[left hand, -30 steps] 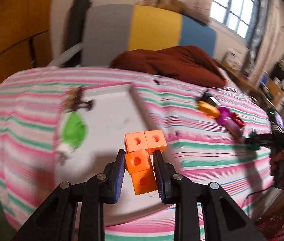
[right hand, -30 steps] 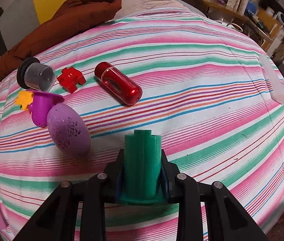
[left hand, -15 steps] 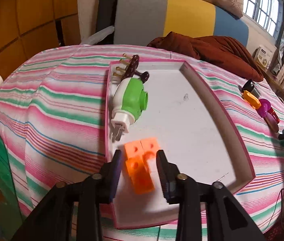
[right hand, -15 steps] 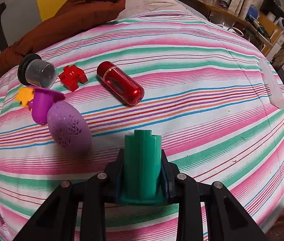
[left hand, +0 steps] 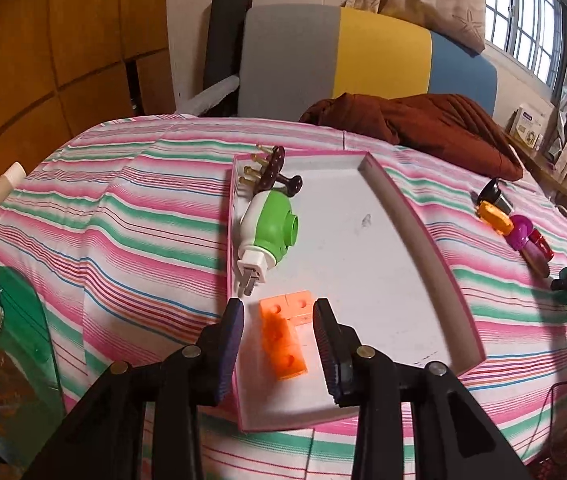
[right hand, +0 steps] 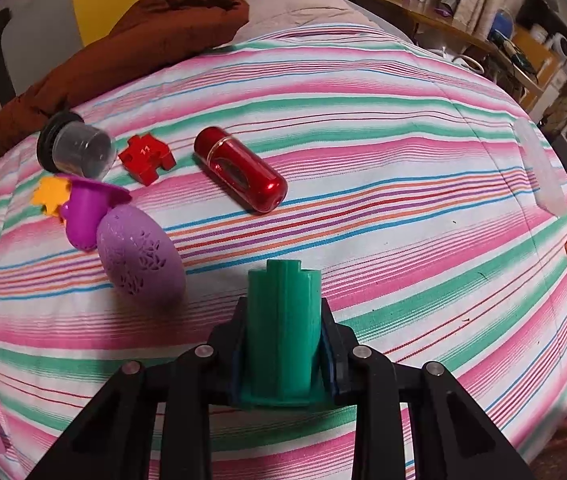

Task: Organize rigid objects
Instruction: 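Carry the green stand into the tray beside the orange blocks and open the right tool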

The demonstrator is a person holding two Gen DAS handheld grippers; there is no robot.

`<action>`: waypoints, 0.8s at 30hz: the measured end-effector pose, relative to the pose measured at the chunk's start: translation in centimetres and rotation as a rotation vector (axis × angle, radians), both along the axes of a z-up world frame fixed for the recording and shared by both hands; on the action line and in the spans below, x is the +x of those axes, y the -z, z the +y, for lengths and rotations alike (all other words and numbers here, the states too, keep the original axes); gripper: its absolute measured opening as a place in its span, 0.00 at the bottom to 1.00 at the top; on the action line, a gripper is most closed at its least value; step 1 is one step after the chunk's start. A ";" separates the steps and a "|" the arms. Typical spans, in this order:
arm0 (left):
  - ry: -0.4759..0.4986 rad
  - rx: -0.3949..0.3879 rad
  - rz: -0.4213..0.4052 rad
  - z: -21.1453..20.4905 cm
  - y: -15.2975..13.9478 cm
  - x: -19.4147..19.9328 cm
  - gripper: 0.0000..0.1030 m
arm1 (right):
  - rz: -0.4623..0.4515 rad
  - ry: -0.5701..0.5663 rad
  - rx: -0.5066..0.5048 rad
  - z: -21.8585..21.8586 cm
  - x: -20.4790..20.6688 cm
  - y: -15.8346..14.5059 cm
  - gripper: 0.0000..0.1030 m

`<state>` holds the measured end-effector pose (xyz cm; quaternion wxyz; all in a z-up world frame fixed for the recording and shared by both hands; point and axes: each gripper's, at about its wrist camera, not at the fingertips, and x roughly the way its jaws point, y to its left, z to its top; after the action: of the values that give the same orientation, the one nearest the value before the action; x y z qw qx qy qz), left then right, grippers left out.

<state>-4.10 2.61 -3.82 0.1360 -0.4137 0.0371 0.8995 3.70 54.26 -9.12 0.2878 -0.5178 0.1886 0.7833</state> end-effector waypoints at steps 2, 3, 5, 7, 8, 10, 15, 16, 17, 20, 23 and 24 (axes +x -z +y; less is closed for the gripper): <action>0.002 0.002 0.006 0.0 -0.4 0.3 0.34 | 0.061 0.005 0.012 -0.4 0.3 -1.1 0.29; 0.004 0.003 0.007 0.0 -0.5 0.4 0.34 | 0.098 0.003 0.023 -0.6 0.4 -1.7 0.29; 0.006 0.005 0.005 0.0 -0.6 0.6 0.34 | 0.170 -0.014 0.040 -1.3 0.6 -2.9 0.29; 0.006 0.006 0.005 0.0 -0.6 0.7 0.34 | 0.250 -0.062 0.055 -2.5 0.6 -4.2 0.29; 0.006 0.004 0.004 0.0 -0.6 0.8 0.34 | 0.277 -0.089 0.061 -3.2 0.6 -4.7 0.29; 0.003 0.003 0.006 -0.2 -0.7 0.9 0.34 | 0.328 -0.173 0.071 -5.0 0.2 -5.6 0.29; -0.006 0.006 0.010 -0.7 -0.9 1.0 0.34 | 0.338 -0.339 0.083 -8.4 -1.1 -5.6 0.29; -0.010 0.012 0.012 -0.9 -1.0 1.1 0.34 | 0.342 -0.363 0.073 -9.1 -1.2 -5.6 0.29; -0.012 0.015 0.016 -1.1 -1.0 1.2 0.34 | 0.343 -0.371 0.065 -9.2 -1.4 -5.6 0.29; -0.018 0.012 0.013 -1.5 -0.9 1.2 0.34 | 0.359 -0.414 0.018 -9.7 -1.8 -5.5 0.29; -0.029 0.011 0.011 -1.9 -0.8 1.3 0.35 | 0.374 -0.477 -0.054 -11.6 -1.9 -5.9 0.29; -0.034 0.012 0.011 -2.1 -0.7 1.3 0.34 | 0.375 -0.500 -0.070 -12.2 -2.0 -6.0 0.29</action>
<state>-2.80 0.54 -3.07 0.1229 -0.4084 0.0255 0.9041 1.71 42.03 -3.08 0.0287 -0.4041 0.1320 0.9047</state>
